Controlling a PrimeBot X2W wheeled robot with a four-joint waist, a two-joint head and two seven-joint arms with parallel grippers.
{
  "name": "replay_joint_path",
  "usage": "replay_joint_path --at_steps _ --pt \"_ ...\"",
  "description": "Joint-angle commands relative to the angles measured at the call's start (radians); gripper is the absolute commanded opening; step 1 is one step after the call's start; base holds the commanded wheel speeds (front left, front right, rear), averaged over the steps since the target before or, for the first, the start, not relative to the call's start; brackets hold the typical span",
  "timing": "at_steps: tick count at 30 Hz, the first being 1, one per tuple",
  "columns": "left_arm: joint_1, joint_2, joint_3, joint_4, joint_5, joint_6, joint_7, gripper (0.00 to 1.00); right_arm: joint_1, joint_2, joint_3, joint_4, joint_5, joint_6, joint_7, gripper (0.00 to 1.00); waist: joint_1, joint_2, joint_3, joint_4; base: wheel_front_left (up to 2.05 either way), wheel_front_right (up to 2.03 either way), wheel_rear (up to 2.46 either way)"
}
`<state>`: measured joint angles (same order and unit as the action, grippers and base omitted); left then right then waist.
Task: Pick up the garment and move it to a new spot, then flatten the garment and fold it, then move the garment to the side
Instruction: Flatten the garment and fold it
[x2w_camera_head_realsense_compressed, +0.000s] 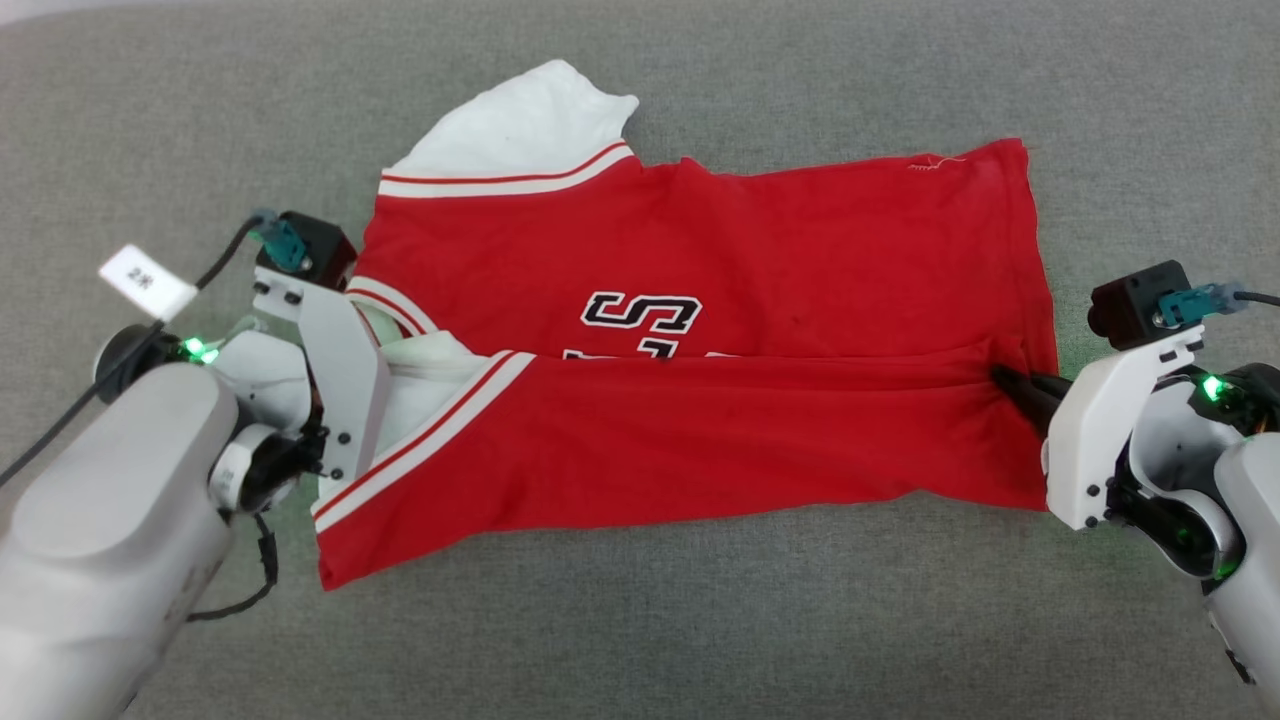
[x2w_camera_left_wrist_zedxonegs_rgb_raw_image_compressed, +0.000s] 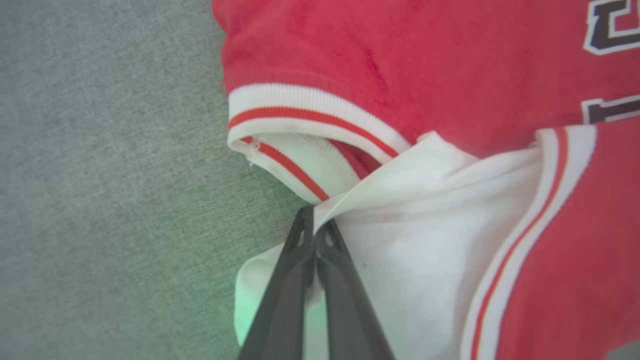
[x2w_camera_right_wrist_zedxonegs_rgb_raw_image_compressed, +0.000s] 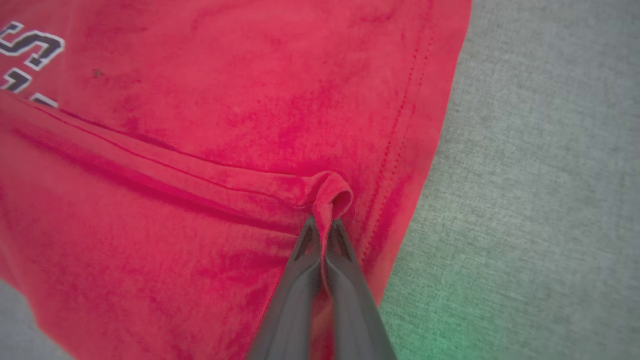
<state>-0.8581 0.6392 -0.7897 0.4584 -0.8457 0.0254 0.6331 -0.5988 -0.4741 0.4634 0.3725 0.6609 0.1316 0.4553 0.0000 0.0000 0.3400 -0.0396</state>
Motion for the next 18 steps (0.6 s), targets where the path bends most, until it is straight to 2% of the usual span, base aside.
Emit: replay_joint_path --at_steps 1,3,4,5,6,7,8,9,13,18 --pt "-0.005 -0.01 -0.01 0.03 -0.002 -0.008 0.008 0.16 -0.008 0.006 0.017 0.018 0.008 -0.002 -0.003 0.0 0.0 0.0 -0.002 0.001 0.0 0.0 0.0" --pt "-0.015 -0.03 -0.008 0.067 -0.012 -0.011 0.008 0.29 -0.025 0.006 0.035 0.035 0.018 -0.002 -0.006 0.0 0.0 0.0 -0.006 0.003 0.0 0.0 0.0" --pt "-0.019 -0.037 -0.005 0.081 -0.017 -0.01 0.014 0.42 -0.032 0.004 0.042 0.043 0.024 -0.002 -0.008 0.0 0.0 0.0 -0.009 0.005 0.0 0.0 0.0" --pt "-0.024 -0.041 -0.008 0.093 -0.018 -0.015 0.021 0.53 -0.036 0.002 0.048 0.051 0.03 -0.002 -0.01 0.11 0.0 0.0 -0.013 0.006 0.0 0.0 0.0" --pt "-0.029 -0.043 -0.008 0.101 -0.02 -0.017 0.023 0.8 -0.041 -0.002 0.054 0.055 0.036 -0.002 -0.012 0.23 0.0 0.0 -0.019 0.008 0.0 0.0 0.0" --pt "-0.035 -0.043 -0.005 0.106 -0.024 -0.018 0.025 0.96 -0.045 -0.006 0.057 0.059 0.042 -0.002 -0.014 0.44 0.0 0.0 -0.023 0.009 0.0 0.0 0.0" --pt "-0.04 -0.044 0.0 0.11 -0.028 -0.017 0.025 1.0 -0.047 -0.009 0.06 0.065 0.045 -0.002 -0.014 0.78 0.0 0.0 -0.03 0.01 0.0 0.0 0.0" --pt "-0.046 -0.042 0.002 0.109 -0.028 -0.017 0.023 1.0 -0.05 -0.012 0.063 0.068 0.049 -0.002 -0.013 1.0 0.0 0.0 -0.036 0.012 0.0 0.0 0.0" --pt "-0.05 -0.028 0.014 0.091 -0.041 -0.003 0.035 1.0 -0.051 -0.026 0.066 0.061 0.057 -0.002 -0.023 1.0 0.0 0.0 -0.063 0.02 0.0 0.0 0.0" --pt "-0.019 0.0 0.032 0.011 -0.064 0.045 0.066 1.0 -0.026 -0.044 0.037 0.029 0.044 -0.002 -0.078 1.0 0.0 0.0 -0.098 0.033 0.0 0.0 0.0"
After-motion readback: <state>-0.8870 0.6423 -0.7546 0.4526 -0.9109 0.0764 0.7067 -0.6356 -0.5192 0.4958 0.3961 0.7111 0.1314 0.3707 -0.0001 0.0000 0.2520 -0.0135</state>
